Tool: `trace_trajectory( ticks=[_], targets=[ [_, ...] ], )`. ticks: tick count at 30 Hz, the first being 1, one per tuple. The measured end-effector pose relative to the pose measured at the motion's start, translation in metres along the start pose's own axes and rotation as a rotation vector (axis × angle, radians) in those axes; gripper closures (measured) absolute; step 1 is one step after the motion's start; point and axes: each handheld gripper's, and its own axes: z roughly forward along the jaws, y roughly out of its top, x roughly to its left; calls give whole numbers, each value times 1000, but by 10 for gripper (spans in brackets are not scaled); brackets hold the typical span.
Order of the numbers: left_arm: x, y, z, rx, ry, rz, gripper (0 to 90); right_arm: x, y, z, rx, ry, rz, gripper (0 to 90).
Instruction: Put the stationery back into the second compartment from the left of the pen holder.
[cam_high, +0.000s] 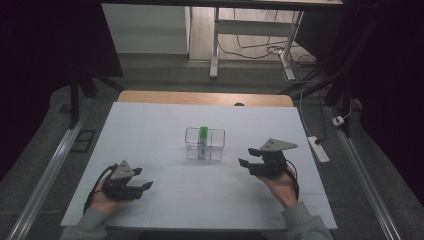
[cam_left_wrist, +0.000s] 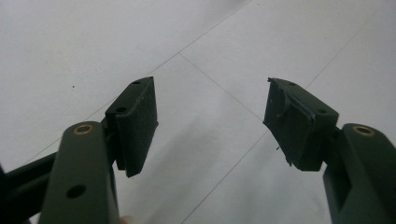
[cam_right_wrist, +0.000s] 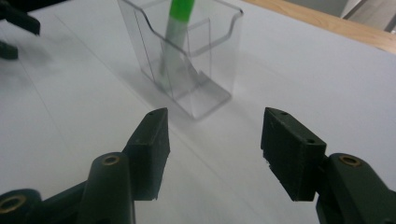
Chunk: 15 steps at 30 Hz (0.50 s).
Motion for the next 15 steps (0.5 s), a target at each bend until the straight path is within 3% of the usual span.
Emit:
trace_trajectory(
  ticks=[9, 15],
  targets=[
    [0, 2, 0, -2, -1, 1, 338, -12, -37, -29, 37, -36, 5, 414],
    [0, 2, 0, -9, -12, -7, 336, -14, -51, -31, 58, -40, 9, 414]
  ],
)
